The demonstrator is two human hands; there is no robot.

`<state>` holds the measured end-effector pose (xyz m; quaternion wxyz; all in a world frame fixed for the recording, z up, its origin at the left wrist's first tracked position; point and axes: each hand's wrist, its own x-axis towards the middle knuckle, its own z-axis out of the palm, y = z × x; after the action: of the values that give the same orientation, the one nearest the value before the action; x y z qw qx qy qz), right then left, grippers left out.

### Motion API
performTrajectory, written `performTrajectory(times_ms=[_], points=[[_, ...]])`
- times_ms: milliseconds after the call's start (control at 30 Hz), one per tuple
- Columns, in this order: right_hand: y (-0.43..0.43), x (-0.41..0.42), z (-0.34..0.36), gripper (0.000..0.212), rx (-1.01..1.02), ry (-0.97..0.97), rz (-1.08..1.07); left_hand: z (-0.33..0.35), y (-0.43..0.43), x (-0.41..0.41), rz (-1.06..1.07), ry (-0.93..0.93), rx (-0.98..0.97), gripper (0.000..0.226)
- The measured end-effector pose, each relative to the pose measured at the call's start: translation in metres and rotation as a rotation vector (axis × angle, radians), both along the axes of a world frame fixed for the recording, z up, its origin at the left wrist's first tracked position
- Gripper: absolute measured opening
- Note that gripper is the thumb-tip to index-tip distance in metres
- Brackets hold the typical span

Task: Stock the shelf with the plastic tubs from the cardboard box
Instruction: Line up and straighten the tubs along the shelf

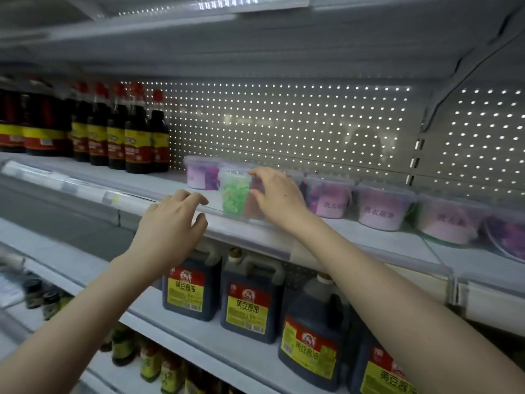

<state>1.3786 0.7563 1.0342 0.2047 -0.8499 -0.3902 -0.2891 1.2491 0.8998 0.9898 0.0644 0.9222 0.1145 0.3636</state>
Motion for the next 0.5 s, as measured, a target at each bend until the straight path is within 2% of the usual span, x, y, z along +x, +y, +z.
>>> performTrajectory(times_ms=[200, 333, 500], points=[[0.004, 0.020, -0.002, 0.044, 0.044, 0.155, 0.039, -0.004, 0.006, -0.001, -0.012, -0.017, -0.002, 0.032], [-0.004, 0.022, -0.001, 0.029, 0.118, 0.087, 0.027, -0.005, -0.001, 0.001, -0.039, -0.005, -0.010, 0.033], [-0.027, 0.015, 0.001, 0.028, 0.144, -0.007, 0.047, -0.003, -0.019, 0.006, -0.079, -0.025, 0.004, 0.033]])
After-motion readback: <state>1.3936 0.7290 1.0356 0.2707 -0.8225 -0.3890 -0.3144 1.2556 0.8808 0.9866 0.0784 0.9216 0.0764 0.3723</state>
